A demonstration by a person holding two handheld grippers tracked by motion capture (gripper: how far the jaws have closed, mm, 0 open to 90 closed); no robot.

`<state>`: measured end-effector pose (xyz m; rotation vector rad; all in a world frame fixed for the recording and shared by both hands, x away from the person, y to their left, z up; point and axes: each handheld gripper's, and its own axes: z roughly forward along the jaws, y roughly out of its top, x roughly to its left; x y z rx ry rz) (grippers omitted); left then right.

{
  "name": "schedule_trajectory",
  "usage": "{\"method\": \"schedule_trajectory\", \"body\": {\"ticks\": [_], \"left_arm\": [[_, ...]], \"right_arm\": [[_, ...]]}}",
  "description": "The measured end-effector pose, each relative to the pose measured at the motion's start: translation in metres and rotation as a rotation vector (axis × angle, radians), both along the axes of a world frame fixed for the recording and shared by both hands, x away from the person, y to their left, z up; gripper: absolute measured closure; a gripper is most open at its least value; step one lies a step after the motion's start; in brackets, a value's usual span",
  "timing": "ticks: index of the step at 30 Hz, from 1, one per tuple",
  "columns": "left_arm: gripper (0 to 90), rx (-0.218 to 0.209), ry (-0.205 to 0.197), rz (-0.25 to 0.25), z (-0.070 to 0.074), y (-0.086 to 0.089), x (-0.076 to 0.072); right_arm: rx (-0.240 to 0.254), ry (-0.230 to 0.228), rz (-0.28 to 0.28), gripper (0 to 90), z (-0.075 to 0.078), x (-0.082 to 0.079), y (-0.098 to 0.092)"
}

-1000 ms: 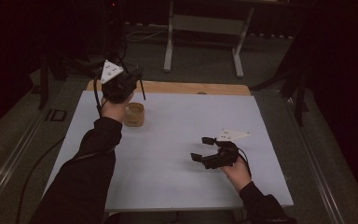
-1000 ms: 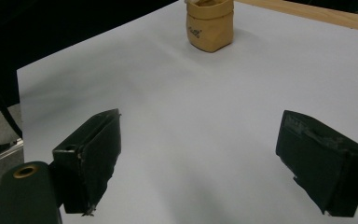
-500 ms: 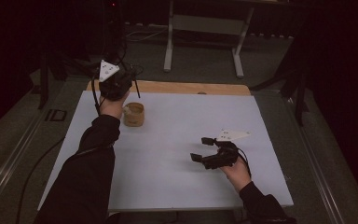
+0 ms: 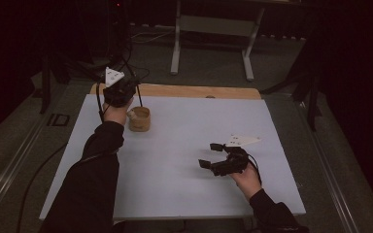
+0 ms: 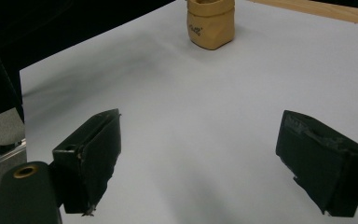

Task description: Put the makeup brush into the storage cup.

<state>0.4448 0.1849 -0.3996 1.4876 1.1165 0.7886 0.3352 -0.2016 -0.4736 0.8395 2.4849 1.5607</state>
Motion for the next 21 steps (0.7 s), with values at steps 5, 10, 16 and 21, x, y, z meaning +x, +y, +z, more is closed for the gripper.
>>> {"method": "schedule_trajectory", "body": {"ticks": [5,10,16,21], "left_arm": [[85.7,0.002,0.024,0.009,-0.009,0.003,0.004],[85.7,-0.001,0.051,0.013,-0.018,0.005,0.006],[85.6,0.005,0.089,0.004,-0.028,0.004,0.009],[85.6,0.008,0.128,0.000,-0.035,0.004,0.012]], "right_arm": [[-0.003,0.000,0.003,14.0,0.000,0.000,0.000],[-0.003,0.007,0.003,14.0,-0.001,0.001,-0.001],[-0.004,0.006,0.006,14.0,-0.001,0.000,0.000],[-0.004,0.011,0.006,14.0,-0.002,0.000,0.000]]}}
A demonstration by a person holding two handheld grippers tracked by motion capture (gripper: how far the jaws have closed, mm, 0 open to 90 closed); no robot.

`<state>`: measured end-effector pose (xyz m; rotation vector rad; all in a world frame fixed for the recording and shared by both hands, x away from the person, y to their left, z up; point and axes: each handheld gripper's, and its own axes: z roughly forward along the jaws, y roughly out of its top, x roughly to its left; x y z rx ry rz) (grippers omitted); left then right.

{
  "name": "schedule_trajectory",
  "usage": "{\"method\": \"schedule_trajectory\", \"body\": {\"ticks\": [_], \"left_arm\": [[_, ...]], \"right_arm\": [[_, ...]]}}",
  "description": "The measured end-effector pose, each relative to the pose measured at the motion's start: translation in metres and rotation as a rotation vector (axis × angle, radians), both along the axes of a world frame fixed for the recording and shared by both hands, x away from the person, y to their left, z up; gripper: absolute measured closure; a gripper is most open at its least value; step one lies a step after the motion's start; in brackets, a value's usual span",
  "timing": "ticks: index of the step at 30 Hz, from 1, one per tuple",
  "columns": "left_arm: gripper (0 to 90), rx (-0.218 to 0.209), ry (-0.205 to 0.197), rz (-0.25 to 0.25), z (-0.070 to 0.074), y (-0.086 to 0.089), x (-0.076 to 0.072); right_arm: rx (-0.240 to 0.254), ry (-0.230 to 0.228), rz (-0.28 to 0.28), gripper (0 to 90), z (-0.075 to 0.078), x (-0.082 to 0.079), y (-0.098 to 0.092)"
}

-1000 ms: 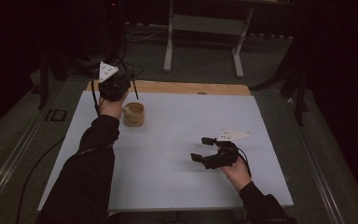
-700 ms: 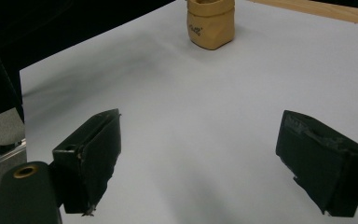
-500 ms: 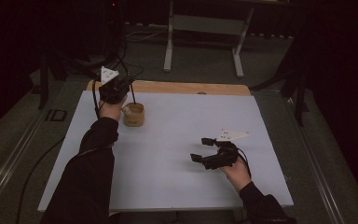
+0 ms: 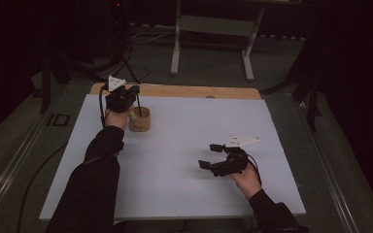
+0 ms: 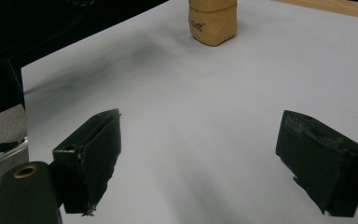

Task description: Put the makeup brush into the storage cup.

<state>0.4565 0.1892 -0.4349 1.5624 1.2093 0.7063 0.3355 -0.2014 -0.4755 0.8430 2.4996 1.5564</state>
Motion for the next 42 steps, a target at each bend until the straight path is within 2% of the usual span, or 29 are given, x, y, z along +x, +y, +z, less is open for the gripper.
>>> {"method": "schedule_trajectory", "body": {"ticks": [4,7,10,11,13,14,16,17,19,21,22,23,24,25,27,29,30,34,35,40,42], "left_arm": [[85.6,0.013,0.013,0.024,-0.004,0.000,0.001],[85.5,-0.012,0.029,0.029,-0.006,0.002,0.003],[84.8,-0.012,0.039,0.025,-0.006,0.003,0.004],[82.6,-0.033,0.049,0.020,-0.005,0.003,0.005],[68.3,-0.033,0.060,0.059,-0.002,0.003,0.006],[64.1,-0.026,0.064,0.064,0.000,0.003,0.006],[40.7,-0.038,0.106,0.062,0.003,0.003,0.009],[32.1,-0.040,0.115,0.062,0.004,0.004,0.009],[21.4,-0.021,0.126,0.074,0.008,0.003,0.010],[14.6,-0.026,0.139,0.078,0.010,0.004,0.009],[12.1,-0.032,0.146,0.058,0.011,0.006,0.009],[3.9,-0.043,0.154,0.032,0.012,0.008,0.009],[0.1,-0.042,0.161,0.029,0.013,0.008,0.009],[0.0,-0.049,0.167,0.012,0.014,0.010,0.009],[0.0,-0.061,0.148,-0.002,0.017,0.012,0.006],[0.0,-0.035,0.126,-0.001,0.019,0.012,0.004],[0.0,-0.022,0.129,-0.006,0.020,0.012,0.003],[0.0,-0.041,0.109,-0.051,0.027,0.012,-0.004],[0.0,-0.047,0.102,-0.075,0.029,0.011,-0.006],[0.0,-0.031,0.064,-0.119,0.036,0.008,-0.015],[0.0,-0.011,0.071,-0.137,0.039,0.008,-0.018]], "right_arm": [[-0.002,0.002,0.004,14.0,-0.001,0.000,0.000],[-0.003,0.001,0.006,14.0,-0.001,0.000,0.001],[-0.001,0.002,0.007,14.0,-0.001,0.000,0.000],[0.000,0.002,0.008,14.0,-0.001,0.000,0.000],[-0.003,0.000,0.008,14.0,-0.001,0.000,0.000],[-0.004,0.000,0.010,14.0,0.000,0.000,0.001],[-0.002,0.001,0.010,14.0,0.000,0.000,0.001],[-0.003,0.000,0.010,14.0,0.000,0.000,0.001],[-0.002,0.000,0.010,14.0,0.000,0.000,0.001],[-0.004,-0.001,0.009,14.0,0.000,0.000,0.001],[-0.002,0.000,0.008,14.0,0.000,0.000,0.000],[-0.003,0.000,0.007,14.1,0.000,0.000,0.000],[-0.004,0.000,0.007,14.0,0.000,0.000,0.000],[-0.002,-0.002,0.007,14.0,0.000,0.000,0.000],[-0.001,-0.003,0.006,14.0,0.000,0.000,0.000],[-0.002,-0.005,0.005,14.0,0.000,0.000,0.000],[-0.001,-0.006,0.005,14.0,0.001,0.000,0.000],[0.003,-0.008,-0.004,14.0,0.001,0.001,-0.002],[0.002,-0.008,-0.004,14.0,0.000,0.001,-0.002],[0.002,-0.015,-0.007,14.0,0.001,0.000,-0.002],[0.011,-0.012,-0.006,14.1,0.001,0.000,-0.002]]}}
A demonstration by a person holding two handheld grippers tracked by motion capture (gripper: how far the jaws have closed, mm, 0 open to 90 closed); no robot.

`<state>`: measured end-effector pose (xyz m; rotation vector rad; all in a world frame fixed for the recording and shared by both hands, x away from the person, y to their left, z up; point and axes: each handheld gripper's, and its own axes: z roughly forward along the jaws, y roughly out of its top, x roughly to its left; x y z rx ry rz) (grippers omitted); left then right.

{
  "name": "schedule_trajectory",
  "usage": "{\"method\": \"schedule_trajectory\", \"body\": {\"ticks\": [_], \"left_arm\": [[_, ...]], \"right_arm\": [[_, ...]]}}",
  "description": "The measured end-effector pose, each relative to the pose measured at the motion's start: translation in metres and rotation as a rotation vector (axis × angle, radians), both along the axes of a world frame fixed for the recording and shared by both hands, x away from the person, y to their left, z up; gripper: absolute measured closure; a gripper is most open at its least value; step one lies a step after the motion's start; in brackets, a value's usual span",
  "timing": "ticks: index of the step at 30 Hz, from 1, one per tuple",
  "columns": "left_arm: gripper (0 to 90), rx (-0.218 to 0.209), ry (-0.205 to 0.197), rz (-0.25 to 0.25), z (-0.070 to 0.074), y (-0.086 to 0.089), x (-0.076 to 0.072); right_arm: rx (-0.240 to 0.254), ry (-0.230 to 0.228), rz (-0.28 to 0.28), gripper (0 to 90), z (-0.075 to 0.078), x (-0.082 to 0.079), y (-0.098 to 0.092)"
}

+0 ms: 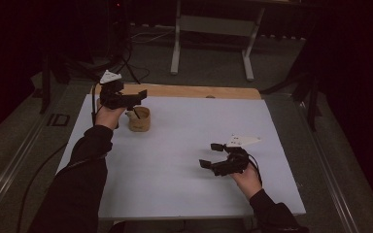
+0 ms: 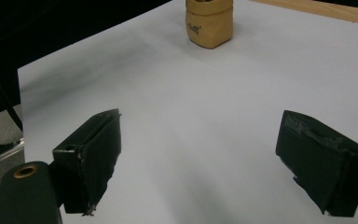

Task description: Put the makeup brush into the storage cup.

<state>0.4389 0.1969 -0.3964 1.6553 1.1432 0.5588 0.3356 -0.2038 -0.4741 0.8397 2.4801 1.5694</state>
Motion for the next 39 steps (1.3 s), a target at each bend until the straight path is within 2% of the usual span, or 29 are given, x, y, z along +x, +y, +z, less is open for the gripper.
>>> {"method": "schedule_trajectory", "body": {"ticks": [2,4,6,9,12,19,21,23,27,29,30,33,35,39], "left_arm": [[0.0,0.014,-0.007,-0.019,0.003,0.000,-0.003],[0.0,0.006,-0.011,-0.034,0.003,0.000,-0.005],[0.1,-0.021,-0.015,-0.059,0.005,0.001,-0.010],[0.1,-0.026,-0.018,-0.084,0.006,0.001,-0.017],[0.1,-0.012,-0.020,-0.113,0.006,0.001,-0.024],[0.1,-0.045,-0.027,-0.148,0.012,0.005,-0.039],[0.1,-0.043,-0.028,-0.154,0.013,0.005,-0.041],[0.1,-0.025,-0.050,-0.183,0.016,0.006,-0.050],[0.1,-0.035,-0.070,-0.206,0.017,0.007,-0.061],[0.1,-0.035,-0.070,-0.206,0.017,0.007,-0.061],[0.1,-0.034,-0.081,-0.237,0.017,0.006,-0.071],[0.1,-0.039,-0.088,-0.272,0.017,0.006,-0.080],[0.1,-0.039,-0.088,-0.272,0.017,0.006,-0.080],[0.1,-0.045,-0.111,-0.328,0.013,0.005,-0.096]], "right_arm": [[0.009,0.000,0.002,14.1,0.001,0.000,-0.001],[0.010,-0.002,0.002,14.1,0.001,0.000,-0.001],[0.011,-0.001,0.003,14.1,0.001,0.000,-0.002],[0.016,0.002,0.001,14.1,0.001,0.001,-0.003],[0.013,-0.001,-0.002,14.1,0.001,0.001,-0.003],[0.005,-0.005,0.000,14.1,0.002,0.000,-0.003],[0.008,-0.006,0.000,14.1,0.002,0.000,-0.003],[0.006,-0.007,0.000,14.1,0.002,0.000,-0.002],[0.000,-0.008,0.000,14.1,0.002,0.000,-0.002],[-0.003,-0.007,0.000,14.1,0.002,0.000,-0.002],[-0.004,-0.010,0.000,14.1,0.002,-0.001,-0.002],[-0.003,-0.012,-0.001,14.1,0.004,-0.001,-0.002],[-0.007,-0.015,-0.002,14.1,0.004,-0.001,-0.003],[0.002,-0.020,-0.008,14.1,0.006,-0.001,-0.005]]}}
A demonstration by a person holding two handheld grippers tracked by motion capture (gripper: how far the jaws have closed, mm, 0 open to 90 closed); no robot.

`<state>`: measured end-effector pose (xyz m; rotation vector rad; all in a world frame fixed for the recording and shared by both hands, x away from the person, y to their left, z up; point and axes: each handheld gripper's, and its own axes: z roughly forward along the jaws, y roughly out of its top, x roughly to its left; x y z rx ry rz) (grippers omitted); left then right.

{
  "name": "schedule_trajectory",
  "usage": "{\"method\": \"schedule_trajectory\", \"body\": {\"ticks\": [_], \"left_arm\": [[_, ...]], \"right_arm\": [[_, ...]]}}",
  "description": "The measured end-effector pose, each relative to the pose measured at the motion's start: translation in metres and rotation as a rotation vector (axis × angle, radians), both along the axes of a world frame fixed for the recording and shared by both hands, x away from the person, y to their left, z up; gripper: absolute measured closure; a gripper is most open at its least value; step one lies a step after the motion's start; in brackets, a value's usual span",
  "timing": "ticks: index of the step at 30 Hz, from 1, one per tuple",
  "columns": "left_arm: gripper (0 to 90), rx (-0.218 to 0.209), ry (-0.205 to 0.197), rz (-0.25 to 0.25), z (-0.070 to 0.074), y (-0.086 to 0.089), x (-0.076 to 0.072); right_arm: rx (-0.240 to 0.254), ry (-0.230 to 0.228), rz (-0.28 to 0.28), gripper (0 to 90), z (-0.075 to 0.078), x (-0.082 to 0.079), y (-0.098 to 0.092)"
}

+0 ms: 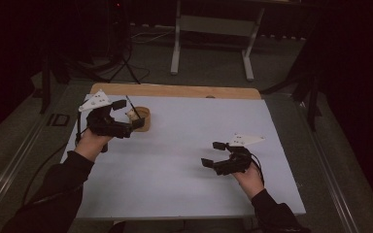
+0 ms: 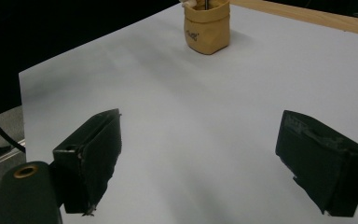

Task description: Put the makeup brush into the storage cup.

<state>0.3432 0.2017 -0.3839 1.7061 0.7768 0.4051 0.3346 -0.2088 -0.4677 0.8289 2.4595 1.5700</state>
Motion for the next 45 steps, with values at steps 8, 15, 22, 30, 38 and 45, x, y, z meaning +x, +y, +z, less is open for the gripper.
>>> {"method": "schedule_trajectory", "body": {"ticks": [8,15,22,30,38,45], "left_arm": [[0.1,0.009,-0.009,-0.083,-0.014,-0.002,-0.023],[0.1,0.007,-0.010,-0.134,-0.029,0.001,-0.042],[1.5,0.000,-0.023,-0.163,-0.043,0.006,-0.057],[1.5,0.007,-0.043,-0.213,-0.056,0.007,-0.074],[1.5,0.007,-0.036,-0.222,-0.074,0.013,-0.084],[1.5,-0.010,-0.021,-0.217,-0.094,0.020,-0.090]], "right_arm": [[0.029,-0.040,0.019,14.1,0.006,-0.004,-0.006],[0.030,-0.088,0.041,14.1,0.008,-0.010,-0.012],[0.030,-0.104,0.040,14.1,0.010,-0.013,-0.018],[0.039,-0.127,0.056,14.5,0.008,-0.018,-0.027],[0.073,-0.170,0.086,14.5,0.003,-0.028,-0.038],[0.110,-0.157,0.067,13.9,-0.007,-0.034,-0.051]]}}
